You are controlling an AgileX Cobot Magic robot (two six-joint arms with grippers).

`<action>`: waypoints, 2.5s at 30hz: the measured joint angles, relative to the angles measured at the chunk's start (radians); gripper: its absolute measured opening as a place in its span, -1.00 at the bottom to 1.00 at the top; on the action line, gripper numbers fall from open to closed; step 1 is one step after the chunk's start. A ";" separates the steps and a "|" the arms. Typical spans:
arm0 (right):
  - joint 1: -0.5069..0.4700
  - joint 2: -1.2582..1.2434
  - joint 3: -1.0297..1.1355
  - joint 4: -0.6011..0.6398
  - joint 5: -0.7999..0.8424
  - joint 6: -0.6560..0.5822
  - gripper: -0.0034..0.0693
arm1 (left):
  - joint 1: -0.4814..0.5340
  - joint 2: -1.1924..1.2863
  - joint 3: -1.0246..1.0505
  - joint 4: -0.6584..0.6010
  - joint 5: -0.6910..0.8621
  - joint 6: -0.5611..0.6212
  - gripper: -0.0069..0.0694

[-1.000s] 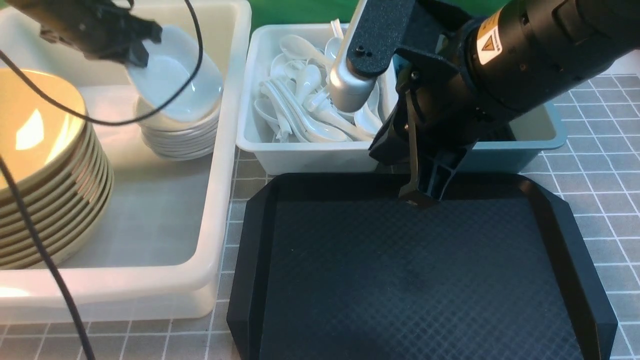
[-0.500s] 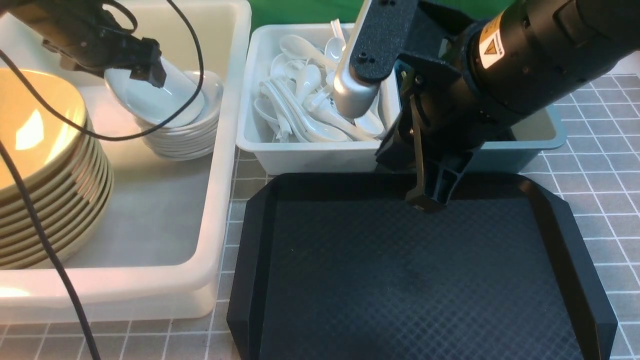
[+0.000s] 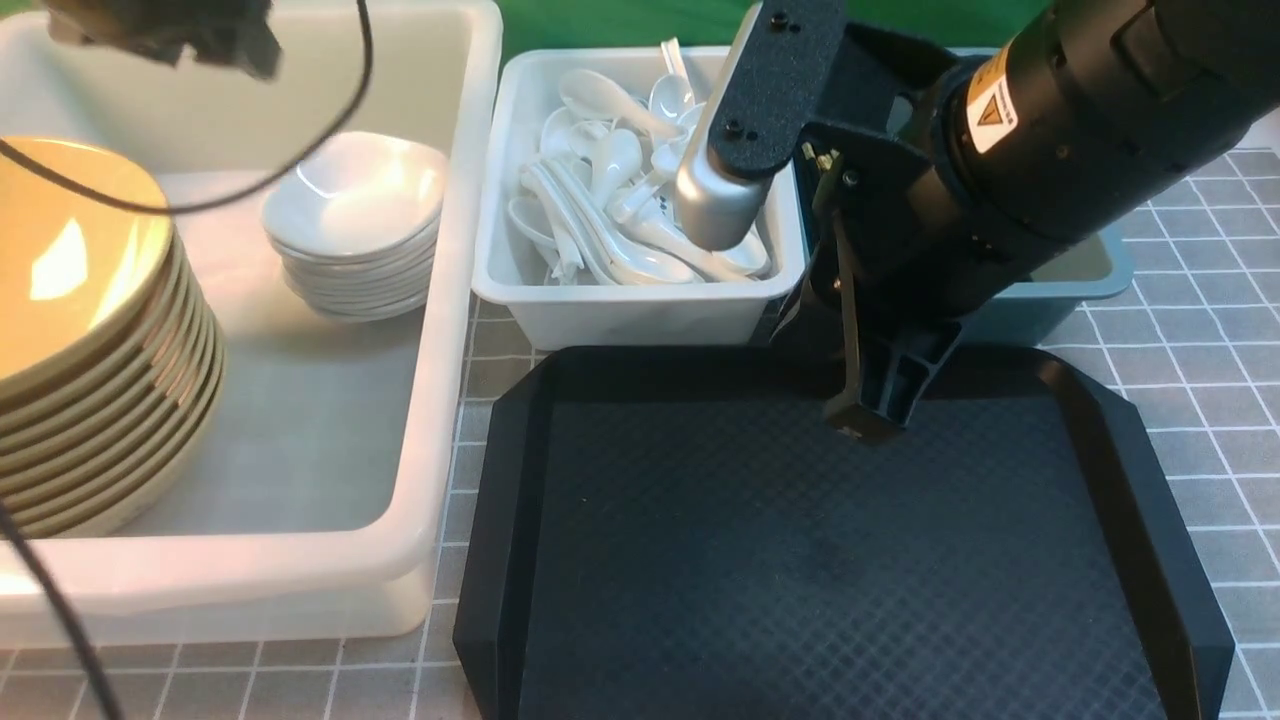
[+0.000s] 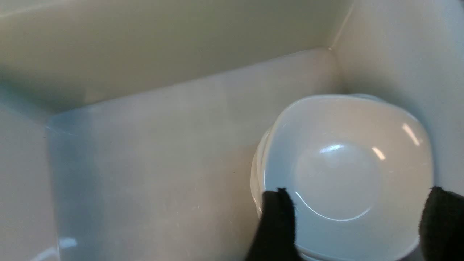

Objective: On grey table put chopsticks spoon bowls plates into blue grey white boxes.

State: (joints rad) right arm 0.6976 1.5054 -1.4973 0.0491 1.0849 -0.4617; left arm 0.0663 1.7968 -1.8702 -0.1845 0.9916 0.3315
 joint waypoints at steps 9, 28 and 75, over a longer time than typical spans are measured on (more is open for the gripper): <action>0.000 -0.049 -0.002 -0.014 -0.064 0.058 -0.63 | 0.000 -0.369 0.196 0.022 0.163 -0.003 -0.83; 0.000 -0.579 0.447 -0.020 -0.426 0.132 -0.59 | 0.001 -1.247 1.199 0.059 -0.187 -0.128 -0.84; -0.078 -0.963 0.982 -0.014 -1.008 0.155 -0.82 | 0.001 -1.594 1.327 0.059 -0.269 -0.130 -0.84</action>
State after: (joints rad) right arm 0.6201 0.5428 -0.5154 0.0352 0.0766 -0.3071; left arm 0.0671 0.2031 -0.5432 -0.1256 0.7224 0.2013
